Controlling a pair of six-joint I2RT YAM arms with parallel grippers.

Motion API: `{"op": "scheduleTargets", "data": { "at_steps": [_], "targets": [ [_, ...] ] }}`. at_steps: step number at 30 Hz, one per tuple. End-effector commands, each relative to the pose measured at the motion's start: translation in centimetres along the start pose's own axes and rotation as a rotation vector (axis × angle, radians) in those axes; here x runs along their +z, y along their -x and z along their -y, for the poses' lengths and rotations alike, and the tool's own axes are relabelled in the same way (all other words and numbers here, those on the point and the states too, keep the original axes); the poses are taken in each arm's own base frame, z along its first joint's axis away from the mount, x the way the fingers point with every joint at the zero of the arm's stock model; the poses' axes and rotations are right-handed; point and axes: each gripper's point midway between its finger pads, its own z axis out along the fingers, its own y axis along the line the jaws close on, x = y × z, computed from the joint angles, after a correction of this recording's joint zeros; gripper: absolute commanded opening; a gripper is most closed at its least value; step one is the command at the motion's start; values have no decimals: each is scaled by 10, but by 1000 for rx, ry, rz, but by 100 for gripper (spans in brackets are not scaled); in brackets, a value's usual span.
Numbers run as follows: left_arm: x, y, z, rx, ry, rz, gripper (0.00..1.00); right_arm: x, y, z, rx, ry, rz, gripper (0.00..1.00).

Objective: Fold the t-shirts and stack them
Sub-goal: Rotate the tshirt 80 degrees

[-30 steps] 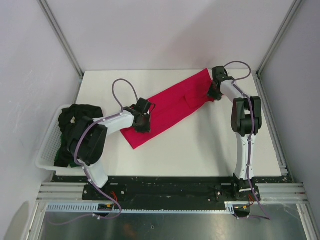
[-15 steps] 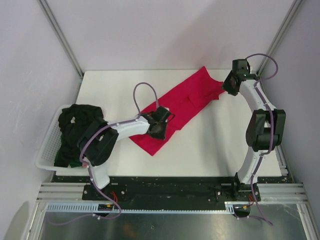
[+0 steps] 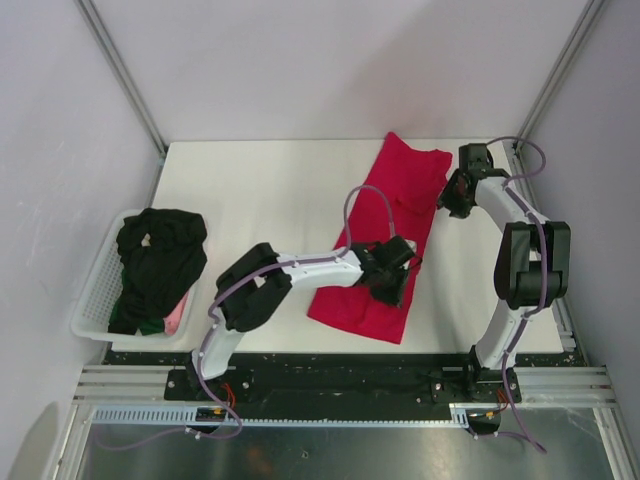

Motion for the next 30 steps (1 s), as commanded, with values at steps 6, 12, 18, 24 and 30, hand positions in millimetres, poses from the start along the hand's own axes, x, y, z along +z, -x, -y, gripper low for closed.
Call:
{"op": "scheduleTargets", "data": {
  "at_steps": [6, 12, 18, 24, 30],
  "targets": [
    [-52, 14, 43, 24, -127, 64, 40, -62, -21, 0, 8, 69, 18, 43],
    [-100, 1, -11, 1, -39, 150, 42, -103, -89, -2, -34, 128, -30, 43],
    [-127, -15, -78, -109, 25, 217, 43, -126, -196, 28, -25, 154, -179, 43],
    [-133, -28, -114, -168, 46, 245, 43, -146, -261, 52, 11, 159, -274, 43],
    [-122, -41, -123, -190, 23, 230, 43, -151, -302, 56, -25, 152, -344, 43]
  ]
}}
